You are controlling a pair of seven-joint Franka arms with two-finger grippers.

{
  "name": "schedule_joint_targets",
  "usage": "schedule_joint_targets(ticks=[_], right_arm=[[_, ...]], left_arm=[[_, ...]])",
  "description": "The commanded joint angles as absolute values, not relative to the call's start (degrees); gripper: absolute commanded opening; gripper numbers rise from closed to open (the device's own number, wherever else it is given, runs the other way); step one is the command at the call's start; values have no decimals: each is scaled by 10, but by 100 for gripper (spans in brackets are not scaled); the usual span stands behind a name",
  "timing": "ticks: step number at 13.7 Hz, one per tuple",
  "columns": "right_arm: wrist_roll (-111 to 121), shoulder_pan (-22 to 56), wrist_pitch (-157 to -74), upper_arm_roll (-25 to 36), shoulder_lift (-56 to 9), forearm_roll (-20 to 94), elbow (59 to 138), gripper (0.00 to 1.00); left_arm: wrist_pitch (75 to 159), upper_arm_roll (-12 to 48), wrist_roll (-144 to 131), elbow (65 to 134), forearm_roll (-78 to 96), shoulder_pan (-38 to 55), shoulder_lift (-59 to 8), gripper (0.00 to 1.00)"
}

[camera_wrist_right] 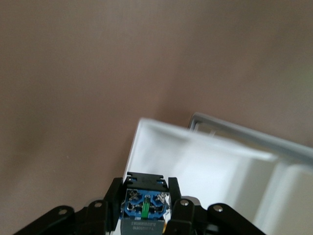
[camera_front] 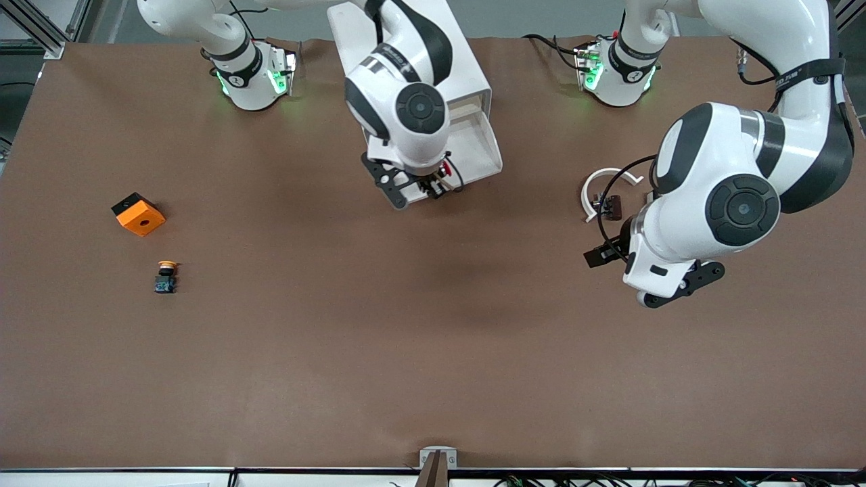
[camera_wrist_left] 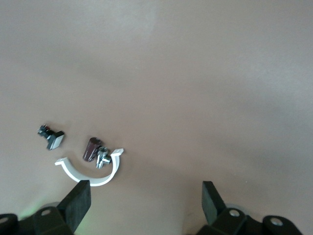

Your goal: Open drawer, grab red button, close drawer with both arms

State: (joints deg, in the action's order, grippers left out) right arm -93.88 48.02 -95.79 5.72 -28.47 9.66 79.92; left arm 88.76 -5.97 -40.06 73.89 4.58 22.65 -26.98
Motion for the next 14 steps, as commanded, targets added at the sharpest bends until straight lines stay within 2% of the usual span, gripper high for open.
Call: schedule_joint_targets(ticks=[1, 4, 9, 11, 14], right_arm=[[-795, 390, -871, 51, -267, 105, 760, 17], [-588, 316, -871, 52, -237, 76, 789, 19], [-285, 208, -880, 53, -236, 14, 829, 19], [-171, 172, -922, 52, -229, -6, 856, 19], [-92, 132, -1034, 53, -221, -38, 943, 19]], left_arm=[[953, -48, -393, 802, 33, 243, -250, 100], [1011, -10, -395, 851, 33, 243, -249, 100], [1087, 25, -406, 927, 33, 247, -249, 100], [1099, 28, -410, 953, 33, 266, -244, 100], [1199, 33, -463, 1034, 34, 310, -219, 100]])
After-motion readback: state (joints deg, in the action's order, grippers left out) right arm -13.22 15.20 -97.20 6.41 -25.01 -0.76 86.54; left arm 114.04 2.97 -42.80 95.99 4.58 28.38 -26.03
